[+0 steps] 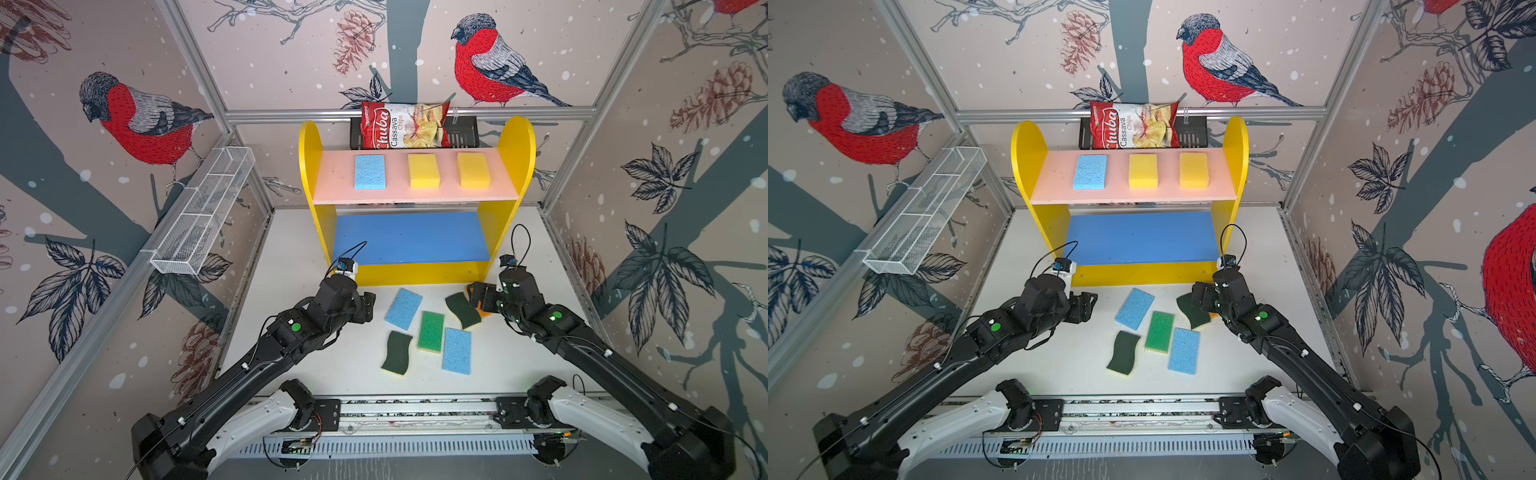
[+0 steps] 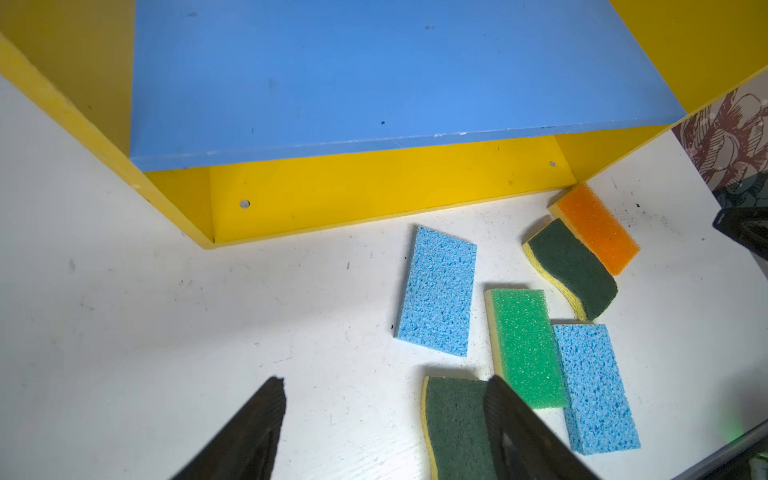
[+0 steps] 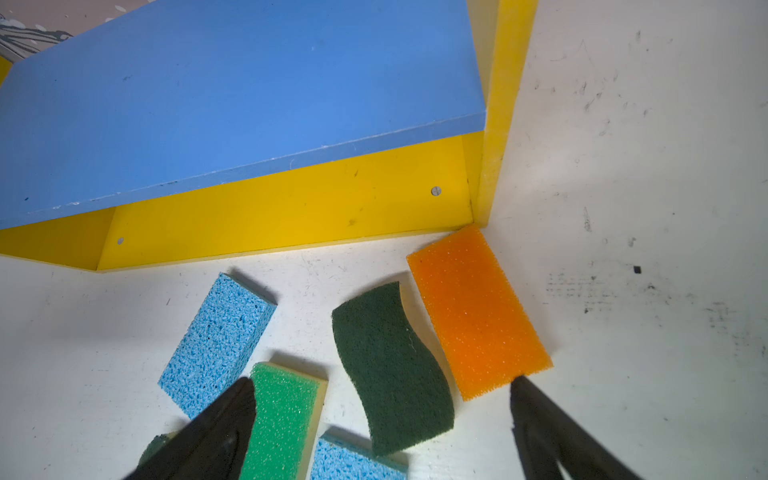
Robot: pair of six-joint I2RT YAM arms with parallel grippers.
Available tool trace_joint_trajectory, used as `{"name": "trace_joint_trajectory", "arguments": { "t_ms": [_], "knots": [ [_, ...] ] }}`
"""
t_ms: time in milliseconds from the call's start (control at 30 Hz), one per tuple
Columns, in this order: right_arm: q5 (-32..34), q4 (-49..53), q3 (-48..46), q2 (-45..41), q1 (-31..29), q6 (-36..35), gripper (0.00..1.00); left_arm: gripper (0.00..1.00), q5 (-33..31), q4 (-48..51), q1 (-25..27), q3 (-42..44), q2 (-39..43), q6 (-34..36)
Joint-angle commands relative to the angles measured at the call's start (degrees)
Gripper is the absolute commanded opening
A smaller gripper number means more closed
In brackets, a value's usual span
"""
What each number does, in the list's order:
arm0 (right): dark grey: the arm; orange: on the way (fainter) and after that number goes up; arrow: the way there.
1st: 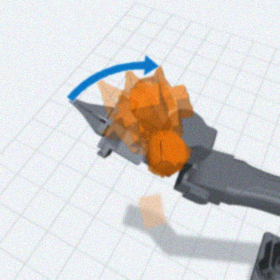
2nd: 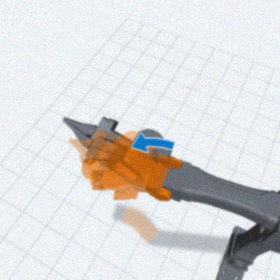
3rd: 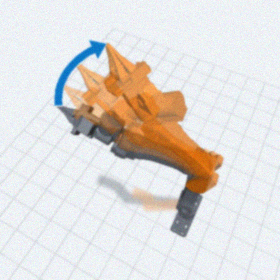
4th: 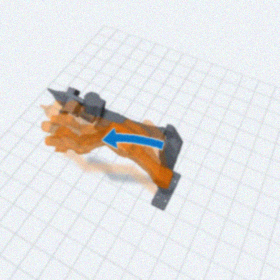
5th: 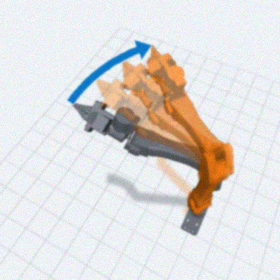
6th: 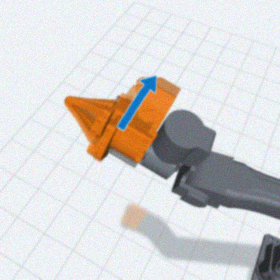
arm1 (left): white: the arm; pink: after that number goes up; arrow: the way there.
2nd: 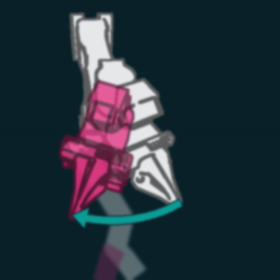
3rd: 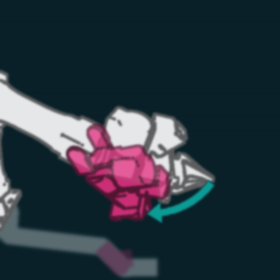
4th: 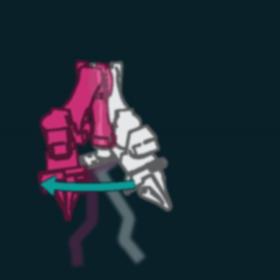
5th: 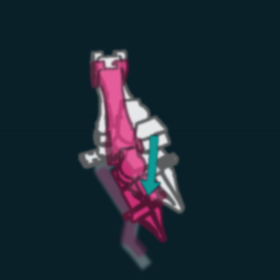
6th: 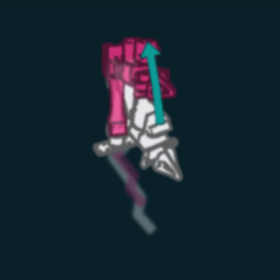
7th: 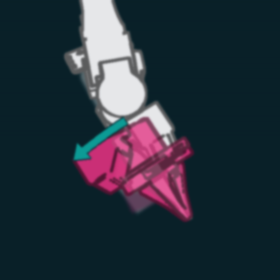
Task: Place and organize the cleaning sponges onto the shelf
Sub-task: 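Withdraw the left gripper down and back toward the table sponges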
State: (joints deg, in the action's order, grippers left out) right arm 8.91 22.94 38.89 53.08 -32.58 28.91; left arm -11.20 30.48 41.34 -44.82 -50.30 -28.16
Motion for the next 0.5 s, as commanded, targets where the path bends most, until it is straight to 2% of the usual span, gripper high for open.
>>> {"name": "trace_joint_trajectory", "arguments": {
  "t_ms": [0, 133, 233, 467],
  "knots": [
    [-0.47, -0.57, -1.06, -0.50, -0.03, 1.93, 0.95, 0.76, 0.69, -6.16, 0.31, 3.23, 0.55, -4.20],
    [-0.46, -1.60, -3.40, -1.39, 0.06, 2.98, 0.95, 0.76, 2.88, -8.65, 1.25, 6.69, 1.14, -6.57],
    [-0.65, -1.67, -4.16, -1.66, 0.03, 3.63, 0.95, 0.76, 1.44, -9.45, 3.46, 9.12, 1.18, -8.14],
    [-0.89, -1.79, -5.89, -2.10, 0.06, 5.01, 0.96, 0.76, 2.35, -12.35, 9.87, 14.03, -1.10, -11.36]
  ]
}}
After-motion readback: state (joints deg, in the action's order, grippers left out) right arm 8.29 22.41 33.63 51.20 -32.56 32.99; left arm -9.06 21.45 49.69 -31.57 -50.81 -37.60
